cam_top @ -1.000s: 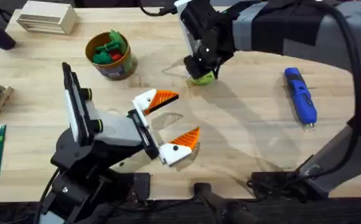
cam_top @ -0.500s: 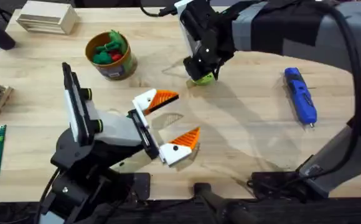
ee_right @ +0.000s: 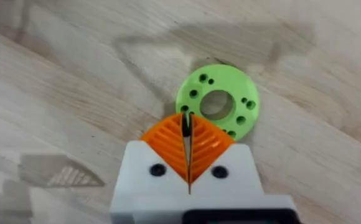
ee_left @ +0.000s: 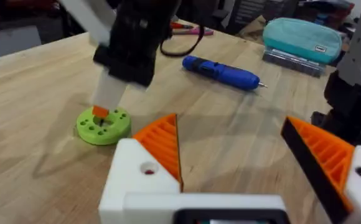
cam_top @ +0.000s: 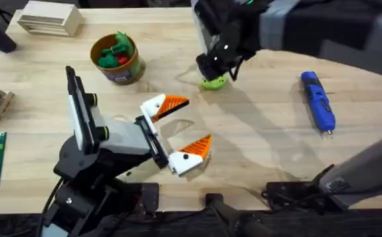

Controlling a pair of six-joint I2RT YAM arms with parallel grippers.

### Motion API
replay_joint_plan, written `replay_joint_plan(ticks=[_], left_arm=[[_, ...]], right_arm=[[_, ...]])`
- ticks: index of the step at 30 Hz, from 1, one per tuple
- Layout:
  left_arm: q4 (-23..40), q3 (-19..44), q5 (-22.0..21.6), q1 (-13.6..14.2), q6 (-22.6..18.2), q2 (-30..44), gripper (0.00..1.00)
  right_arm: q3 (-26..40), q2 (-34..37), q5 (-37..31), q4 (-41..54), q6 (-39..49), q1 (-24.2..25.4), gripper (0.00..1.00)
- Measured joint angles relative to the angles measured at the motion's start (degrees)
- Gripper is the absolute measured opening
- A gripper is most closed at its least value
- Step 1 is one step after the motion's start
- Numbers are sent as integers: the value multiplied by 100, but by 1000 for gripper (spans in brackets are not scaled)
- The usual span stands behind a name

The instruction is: Pick up the gripper from the table and insert it into the empty holder that is missing its gripper. Then pick up a screw, insert it into the mounting hole, and use the screwdriver to tighten it. Finally, clean up the table by picking up the vegetable and placing it into the bucket.

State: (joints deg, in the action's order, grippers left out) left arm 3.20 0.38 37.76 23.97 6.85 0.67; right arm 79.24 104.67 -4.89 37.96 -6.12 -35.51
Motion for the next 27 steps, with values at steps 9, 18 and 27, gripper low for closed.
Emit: replay_joint_plan(ticks=[9,18,27], left_arm=[[0,0,0,0,0,0,987],[0,0,0,0,0,0,987],[0,0,0,0,0,0,987]], right_arm=[[0,-871,2,593,2,-7,8],[815,-1032,149,2090,135,-373,7],[1857,-1032,1276,2668,233,-730,7]])
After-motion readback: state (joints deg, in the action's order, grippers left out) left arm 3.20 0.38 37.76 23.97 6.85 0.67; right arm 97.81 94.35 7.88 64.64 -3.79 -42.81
